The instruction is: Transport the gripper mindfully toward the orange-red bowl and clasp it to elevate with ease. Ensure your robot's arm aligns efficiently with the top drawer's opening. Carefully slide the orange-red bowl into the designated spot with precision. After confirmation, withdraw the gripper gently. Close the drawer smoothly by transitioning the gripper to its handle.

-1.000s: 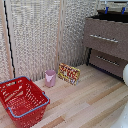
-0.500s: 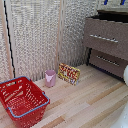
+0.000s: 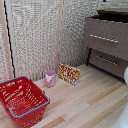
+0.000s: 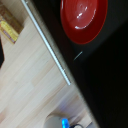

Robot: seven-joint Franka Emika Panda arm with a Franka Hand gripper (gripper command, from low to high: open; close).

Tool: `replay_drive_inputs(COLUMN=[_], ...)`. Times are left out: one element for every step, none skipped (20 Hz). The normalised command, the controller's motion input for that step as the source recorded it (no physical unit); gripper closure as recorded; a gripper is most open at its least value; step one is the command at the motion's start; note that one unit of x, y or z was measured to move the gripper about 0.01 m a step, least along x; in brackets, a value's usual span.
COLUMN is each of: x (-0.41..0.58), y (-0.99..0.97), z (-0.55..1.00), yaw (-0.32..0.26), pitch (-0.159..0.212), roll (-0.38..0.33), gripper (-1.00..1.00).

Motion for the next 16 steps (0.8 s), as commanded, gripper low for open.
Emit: replay_drive_inputs(x=[-0.194, -0.211, -0.246, -0.251, -0.251, -0.26, -0.26, -0.251, -0.229, -0.209, -0.183, -0.151, -0.131, -0.097, -0.066, -0.054], y=[0.0, 0.0, 0.0, 0.0, 0.05, 0.07, 0.09, 0.1, 0.13, 0.15, 0.19, 0.22, 0.23, 0.25, 0.28, 0.31], z=[-0.08, -0.07, -0.07, -0.06, -0.06, -0.05, -0.05, -0.05, -0.07, -0.09, -0.12, -0.17, -0.2, -0.25, -0.31, -0.35], yaw=[0.192, 0.191, 0.186, 0.179, 0.166, 0.159, 0.153, 0.145, 0.133, 0.125, 0.116, 0.109, 0.108, 0.11, 0.106, 0.101], pitch=[0.164, 0.174, 0.199, 0.212, 0.224, 0.232, 0.234, 0.234, 0.229, 0.226, 0.219, 0.208, 0.202, 0.19, 0.177, 0.168], roll=[-0.354, -0.351, -0.341, -0.334, -0.328, -0.327, -0.329, -0.33, -0.333, -0.335, -0.333, -0.329, -0.326, -0.317, -0.311, -0.31], gripper=[-1.0, -1.0, -1.0, -1.0, -1.0, -1.0, -1.0, -1.0, -1.0, -1.0, -1.0, -1.0, -1.0, -1.0, -1.0, -1.0])
